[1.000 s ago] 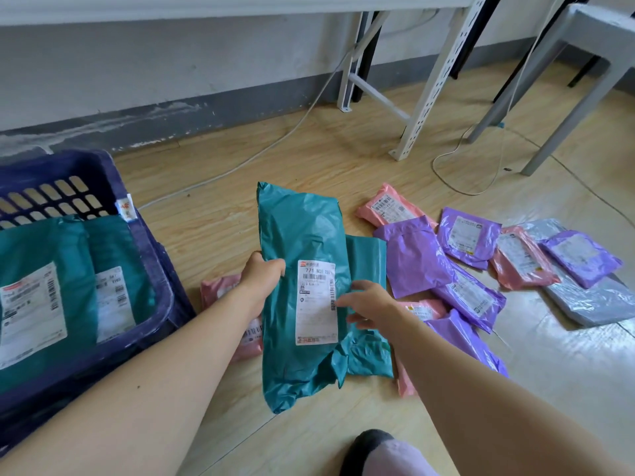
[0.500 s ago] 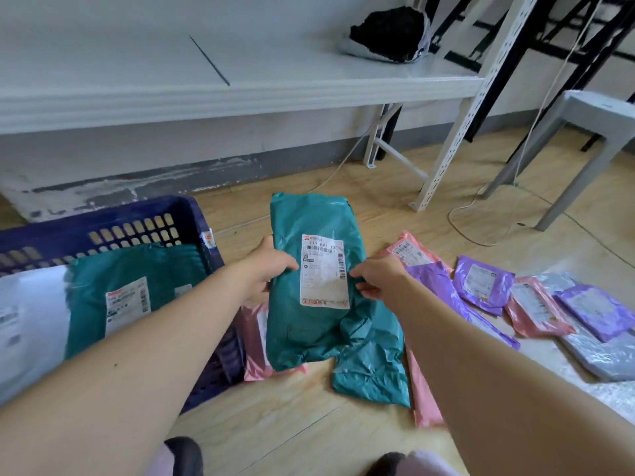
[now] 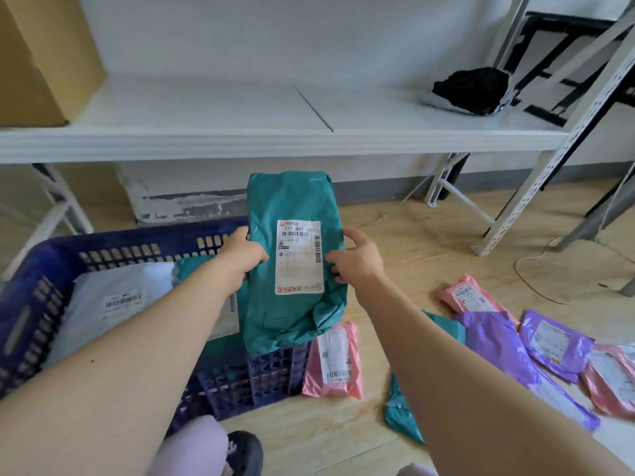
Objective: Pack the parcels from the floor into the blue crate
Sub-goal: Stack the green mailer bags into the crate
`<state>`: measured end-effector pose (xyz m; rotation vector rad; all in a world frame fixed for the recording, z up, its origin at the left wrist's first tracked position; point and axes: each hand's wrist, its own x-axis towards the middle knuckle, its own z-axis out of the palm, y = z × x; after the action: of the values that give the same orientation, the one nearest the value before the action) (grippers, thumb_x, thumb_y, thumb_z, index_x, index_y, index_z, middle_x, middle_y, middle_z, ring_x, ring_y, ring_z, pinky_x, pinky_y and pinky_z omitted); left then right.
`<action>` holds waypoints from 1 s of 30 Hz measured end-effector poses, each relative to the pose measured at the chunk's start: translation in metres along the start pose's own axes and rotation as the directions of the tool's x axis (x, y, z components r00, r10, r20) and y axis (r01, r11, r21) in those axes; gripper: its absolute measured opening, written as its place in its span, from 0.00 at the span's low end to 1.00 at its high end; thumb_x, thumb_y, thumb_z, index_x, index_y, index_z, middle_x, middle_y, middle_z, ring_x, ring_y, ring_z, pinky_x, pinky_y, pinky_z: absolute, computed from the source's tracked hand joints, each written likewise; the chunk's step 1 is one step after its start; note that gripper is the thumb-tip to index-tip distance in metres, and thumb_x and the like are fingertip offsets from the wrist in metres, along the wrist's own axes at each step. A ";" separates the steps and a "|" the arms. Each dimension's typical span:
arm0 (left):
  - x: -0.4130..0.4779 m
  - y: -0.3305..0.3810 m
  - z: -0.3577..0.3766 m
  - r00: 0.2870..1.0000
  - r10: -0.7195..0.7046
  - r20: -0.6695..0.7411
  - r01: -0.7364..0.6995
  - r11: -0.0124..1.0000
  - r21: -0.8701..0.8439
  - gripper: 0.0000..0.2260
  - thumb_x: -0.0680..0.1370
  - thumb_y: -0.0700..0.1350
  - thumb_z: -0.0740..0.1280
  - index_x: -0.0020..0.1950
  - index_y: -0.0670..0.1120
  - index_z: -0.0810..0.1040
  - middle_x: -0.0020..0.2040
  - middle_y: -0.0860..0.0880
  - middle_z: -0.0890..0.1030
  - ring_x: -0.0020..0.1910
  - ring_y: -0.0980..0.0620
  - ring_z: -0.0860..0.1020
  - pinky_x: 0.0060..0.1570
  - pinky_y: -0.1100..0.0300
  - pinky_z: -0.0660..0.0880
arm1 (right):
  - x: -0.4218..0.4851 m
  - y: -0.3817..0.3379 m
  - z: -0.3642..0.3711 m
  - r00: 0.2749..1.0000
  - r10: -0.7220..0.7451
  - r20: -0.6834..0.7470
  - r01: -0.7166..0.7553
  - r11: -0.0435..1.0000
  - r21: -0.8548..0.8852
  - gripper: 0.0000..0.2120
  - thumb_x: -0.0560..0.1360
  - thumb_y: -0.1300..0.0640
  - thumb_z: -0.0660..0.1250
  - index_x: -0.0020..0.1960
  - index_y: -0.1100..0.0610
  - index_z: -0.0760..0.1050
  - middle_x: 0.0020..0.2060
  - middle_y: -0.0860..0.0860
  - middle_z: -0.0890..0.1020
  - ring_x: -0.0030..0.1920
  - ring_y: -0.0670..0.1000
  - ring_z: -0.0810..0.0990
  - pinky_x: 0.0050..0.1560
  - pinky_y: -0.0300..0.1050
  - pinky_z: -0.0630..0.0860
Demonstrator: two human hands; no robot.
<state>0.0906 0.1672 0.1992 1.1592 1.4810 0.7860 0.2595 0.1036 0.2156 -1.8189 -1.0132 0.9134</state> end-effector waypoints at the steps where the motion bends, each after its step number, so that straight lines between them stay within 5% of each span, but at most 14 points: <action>1: 0.003 -0.002 -0.008 0.999 0.008 -0.031 -0.008 1.000 -0.013 0.24 0.72 0.28 0.62 0.65 0.44 0.71 0.59 0.43 0.77 0.57 0.41 0.76 0.59 0.44 0.75 | 0.001 -0.002 0.010 0.999 -0.020 0.028 0.021 1.000 -0.006 0.29 0.71 0.63 0.65 0.71 0.49 0.66 0.54 0.52 0.81 0.40 0.49 0.80 0.47 0.50 0.82; 4: 0.012 -0.013 -0.032 0.992 0.033 -0.120 -0.035 0.999 -0.017 0.26 0.72 0.29 0.62 0.67 0.45 0.70 0.61 0.44 0.76 0.58 0.43 0.76 0.55 0.49 0.76 | 0.006 -0.004 0.041 0.994 -0.044 0.097 0.047 0.998 -0.031 0.31 0.72 0.63 0.65 0.72 0.50 0.63 0.57 0.53 0.79 0.47 0.52 0.81 0.51 0.54 0.81; 8: 0.020 -0.033 -0.055 0.982 0.020 -0.187 -0.022 1.000 -0.007 0.26 0.74 0.29 0.61 0.69 0.46 0.68 0.54 0.46 0.77 0.51 0.45 0.76 0.48 0.53 0.75 | 0.010 0.001 0.079 0.978 -0.020 0.208 0.036 0.997 -0.074 0.30 0.74 0.65 0.64 0.73 0.51 0.63 0.59 0.54 0.77 0.35 0.48 0.76 0.48 0.49 0.80; 13: 0.032 -0.058 -0.071 0.978 -0.036 -0.207 0.046 0.998 0.041 0.26 0.75 0.30 0.59 0.72 0.47 0.65 0.55 0.47 0.76 0.49 0.46 0.76 0.46 0.54 0.74 | 0.014 0.010 0.109 0.951 0.036 0.308 0.035 0.975 -0.221 0.26 0.75 0.63 0.64 0.72 0.52 0.65 0.59 0.55 0.77 0.33 0.48 0.74 0.41 0.46 0.78; 18: 0.039 -0.082 -0.097 0.961 -0.075 -0.267 0.110 0.987 0.117 0.21 0.77 0.30 0.56 0.68 0.44 0.68 0.47 0.48 0.75 0.44 0.47 0.74 0.42 0.55 0.73 | 0.018 0.013 0.146 0.920 0.070 0.385 0.035 0.965 -0.259 0.24 0.75 0.64 0.63 0.70 0.54 0.68 0.44 0.50 0.78 0.32 0.47 0.74 0.40 0.44 0.76; 21: 0.041 -0.098 -0.117 0.947 -0.108 -0.304 0.159 0.976 0.148 0.20 0.78 0.31 0.55 0.68 0.43 0.67 0.45 0.47 0.74 0.41 0.48 0.73 0.39 0.57 0.72 | 0.014 0.012 0.170 0.899 0.077 0.431 0.058 0.954 -0.293 0.25 0.75 0.64 0.63 0.70 0.53 0.69 0.56 0.54 0.78 0.37 0.50 0.77 0.48 0.47 0.80; 23: 0.044 -0.108 -0.133 0.934 -0.111 -0.339 0.176 0.970 0.166 0.20 0.77 0.31 0.55 0.68 0.43 0.67 0.47 0.46 0.75 0.43 0.46 0.74 0.42 0.56 0.72 | 0.010 0.011 0.186 0.881 0.073 0.468 0.085 0.948 -0.307 0.25 0.75 0.64 0.63 0.70 0.53 0.68 0.61 0.54 0.77 0.37 0.49 0.77 0.43 0.45 0.79; 26: 0.046 -0.123 -0.152 0.914 -0.138 -0.382 0.223 0.956 0.188 0.20 0.78 0.32 0.54 0.69 0.43 0.66 0.54 0.41 0.77 0.49 0.43 0.74 0.47 0.53 0.72 | 0.004 0.010 0.208 0.849 0.071 0.524 0.122 0.938 -0.325 0.25 0.75 0.65 0.62 0.71 0.53 0.68 0.62 0.55 0.76 0.39 0.50 0.76 0.48 0.47 0.79; 30: 0.040 -0.140 -0.174 0.874 -0.166 -0.456 0.299 0.925 0.235 0.14 0.77 0.33 0.54 0.60 0.42 0.71 0.47 0.42 0.77 0.41 0.46 0.73 0.39 0.57 0.71 | -0.005 0.010 0.239 0.796 0.066 0.602 0.171 0.929 -0.327 0.26 0.75 0.66 0.61 0.71 0.53 0.67 0.64 0.55 0.76 0.42 0.52 0.78 0.44 0.46 0.77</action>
<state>-0.1129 0.1786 0.0994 1.0316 2.1296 0.6878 0.0525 0.1719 0.1162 -1.8086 -1.7291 1.3963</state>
